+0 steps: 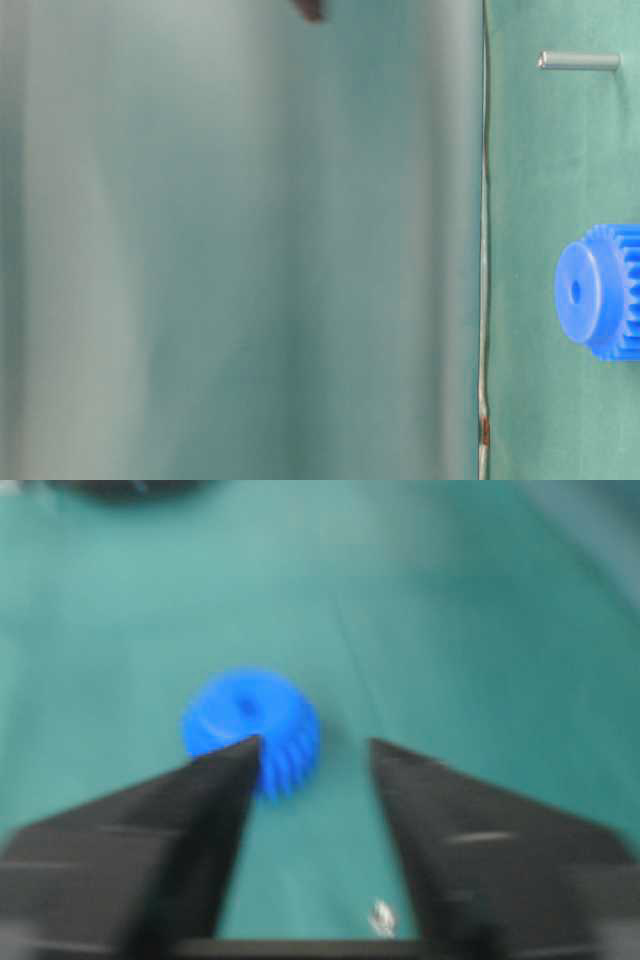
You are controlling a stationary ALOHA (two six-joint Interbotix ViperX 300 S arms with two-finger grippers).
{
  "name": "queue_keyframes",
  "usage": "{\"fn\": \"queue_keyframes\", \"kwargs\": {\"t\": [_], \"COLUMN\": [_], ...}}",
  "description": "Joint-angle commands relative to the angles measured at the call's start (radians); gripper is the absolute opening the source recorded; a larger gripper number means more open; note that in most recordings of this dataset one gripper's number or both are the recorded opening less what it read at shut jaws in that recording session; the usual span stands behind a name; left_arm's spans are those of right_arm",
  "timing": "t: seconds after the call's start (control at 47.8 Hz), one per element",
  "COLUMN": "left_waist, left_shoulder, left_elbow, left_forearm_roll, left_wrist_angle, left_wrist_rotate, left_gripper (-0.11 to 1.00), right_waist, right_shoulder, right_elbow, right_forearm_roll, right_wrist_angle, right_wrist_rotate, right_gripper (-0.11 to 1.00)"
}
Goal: Insert the shaft placed at a random location into the center hole of the medium gear at another random location.
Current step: 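Move the right gripper toward the silver shaft right of the gear, then lower the right gripper over the silver shaft and close on it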
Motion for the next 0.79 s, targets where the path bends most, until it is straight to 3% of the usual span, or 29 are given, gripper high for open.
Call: {"fn": "queue_keyframes", "kwargs": {"t": [0.0,0.084,0.209,0.439,0.773], "left_waist": [-0.002,-0.003,0.0,0.011,0.012], "left_shoulder": [0.006,0.006,0.011,0.011,0.012], "left_elbow": [-0.026,-0.026,-0.025,-0.025,-0.023], "left_forearm_roll": [0.003,0.003,0.003,0.003,0.003], "left_wrist_angle": [0.0,0.0,0.005,0.014,0.014], "left_wrist_rotate": [0.0,0.0,0.0,-0.002,-0.002], "left_gripper": [0.0,0.0,0.0,0.0,0.0], "right_waist": [-0.025,-0.044,-0.067,-0.083,-0.091], "right_shoulder": [0.097,0.184,0.296,0.431,0.5], "right_elbow": [-0.032,-0.04,-0.043,-0.066,-0.074], "right_forearm_roll": [0.006,0.006,0.006,0.006,0.008], "right_wrist_angle": [-0.034,-0.066,-0.12,-0.179,-0.192], "right_wrist_rotate": [-0.018,-0.021,-0.021,-0.021,-0.021], "right_gripper": [0.69,0.88,0.81,0.82,0.81]}}
